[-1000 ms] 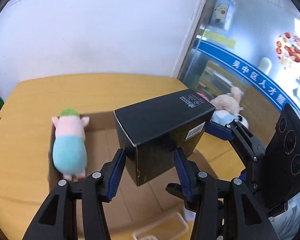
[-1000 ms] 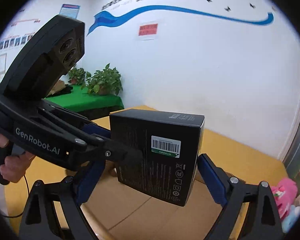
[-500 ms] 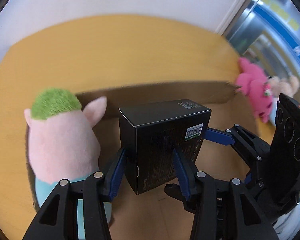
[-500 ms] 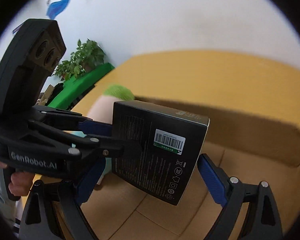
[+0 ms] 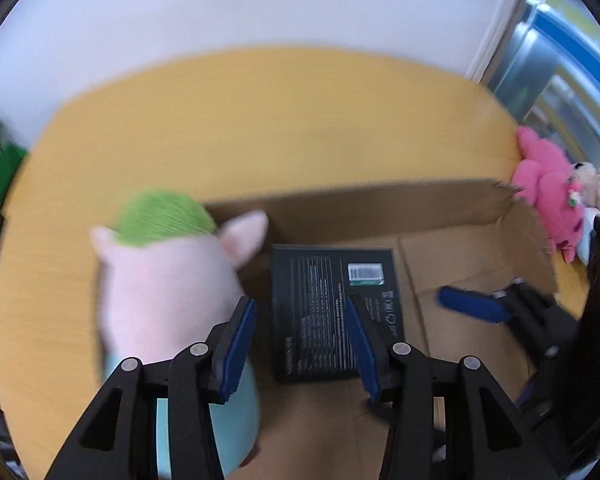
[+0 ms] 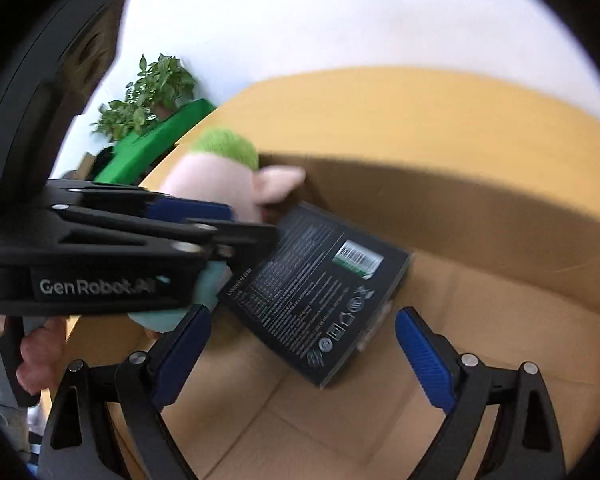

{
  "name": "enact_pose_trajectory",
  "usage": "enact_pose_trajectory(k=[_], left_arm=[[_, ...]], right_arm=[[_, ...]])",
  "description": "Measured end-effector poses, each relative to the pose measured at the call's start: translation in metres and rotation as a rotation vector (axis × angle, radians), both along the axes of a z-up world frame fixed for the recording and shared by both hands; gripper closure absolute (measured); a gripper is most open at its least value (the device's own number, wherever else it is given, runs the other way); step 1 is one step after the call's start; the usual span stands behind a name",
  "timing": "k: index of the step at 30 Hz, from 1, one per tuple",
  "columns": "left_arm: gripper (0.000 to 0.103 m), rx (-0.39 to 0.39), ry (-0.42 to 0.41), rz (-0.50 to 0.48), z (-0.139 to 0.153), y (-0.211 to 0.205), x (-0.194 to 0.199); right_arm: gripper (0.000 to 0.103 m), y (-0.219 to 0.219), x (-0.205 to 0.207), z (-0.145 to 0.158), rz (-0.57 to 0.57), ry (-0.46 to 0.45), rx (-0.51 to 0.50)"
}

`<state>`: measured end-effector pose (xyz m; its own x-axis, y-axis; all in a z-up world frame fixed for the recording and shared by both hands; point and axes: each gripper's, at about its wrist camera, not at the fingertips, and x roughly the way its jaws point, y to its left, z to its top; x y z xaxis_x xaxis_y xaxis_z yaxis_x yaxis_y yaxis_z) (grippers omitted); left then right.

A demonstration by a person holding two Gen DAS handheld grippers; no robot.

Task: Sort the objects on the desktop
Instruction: 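Open the left gripper to release the black box inside, then move the left gripper back over the phone case and sunglasses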

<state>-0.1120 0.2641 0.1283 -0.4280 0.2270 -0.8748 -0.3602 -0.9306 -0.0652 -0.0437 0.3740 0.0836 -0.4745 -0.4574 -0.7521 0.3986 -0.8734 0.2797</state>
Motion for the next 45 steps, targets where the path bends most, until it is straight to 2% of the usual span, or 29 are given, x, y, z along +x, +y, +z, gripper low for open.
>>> enact_pose_trajectory(k=[3,5,7,8,11,12,17,21,24,32,36,37,39,40,41,43,45], left_arm=[[0.034,0.056,0.186,0.001,0.050,-0.022,0.050],[0.009,0.105,0.326,0.020,0.079,-0.038,0.093],[0.000,0.154,0.443,0.026,0.099,-0.049,0.137],[0.000,0.170,0.489,0.029,0.110,-0.048,0.153],[0.000,0.190,0.564,0.015,0.125,-0.050,0.199],[0.000,0.188,0.585,0.007,0.129,-0.048,0.214],[0.000,0.184,0.620,-0.036,0.146,-0.032,0.272],[0.000,0.191,0.572,-0.064,0.141,-0.027,0.307],[0.000,0.190,0.515,-0.057,0.120,-0.039,0.327],[0.000,0.197,0.282,-0.008,0.041,-0.067,0.332],[0.002,0.208,0.150,-0.003,0.007,-0.068,0.319],[0.006,0.207,0.119,-0.002,-0.001,-0.067,0.316],[0.020,0.193,0.042,-0.005,-0.021,-0.063,0.309],[0.034,0.188,0.000,-0.006,-0.031,-0.061,0.305],[0.041,0.190,-0.033,-0.005,-0.038,-0.061,0.302],[0.047,0.204,-0.105,-0.005,-0.056,-0.058,0.296],[0.047,0.184,-0.153,0.001,-0.070,-0.054,0.293]], right_arm=[[0.009,0.009,0.038,0.041,-0.026,0.098,0.066],[0.007,0.018,0.072,0.069,-0.076,0.183,0.073],[0.004,0.027,0.104,0.090,-0.141,0.247,0.082],[0.000,0.031,0.125,0.101,-0.176,0.284,0.078],[0.000,0.034,0.170,0.116,-0.219,0.351,0.072],[0.000,0.027,0.169,0.123,-0.230,0.361,0.081],[0.000,0.019,0.208,0.137,-0.233,0.381,0.123],[0.000,0.031,0.245,0.141,-0.255,0.410,0.128],[0.000,0.045,0.266,0.128,-0.255,0.384,0.116],[0.003,0.056,0.290,0.037,-0.203,0.125,0.110],[0.007,0.050,0.292,0.013,-0.165,0.055,0.080],[0.011,0.049,0.291,0.008,-0.158,0.038,0.075],[0.018,0.045,0.289,-0.001,-0.141,-0.004,0.047],[0.022,0.045,0.288,-0.003,-0.136,-0.018,0.036],[0.027,0.043,0.287,-0.007,-0.127,-0.035,0.021],[0.028,0.040,0.285,-0.015,-0.110,-0.070,0.009],[0.028,0.039,0.283,-0.023,-0.110,-0.094,0.012]])
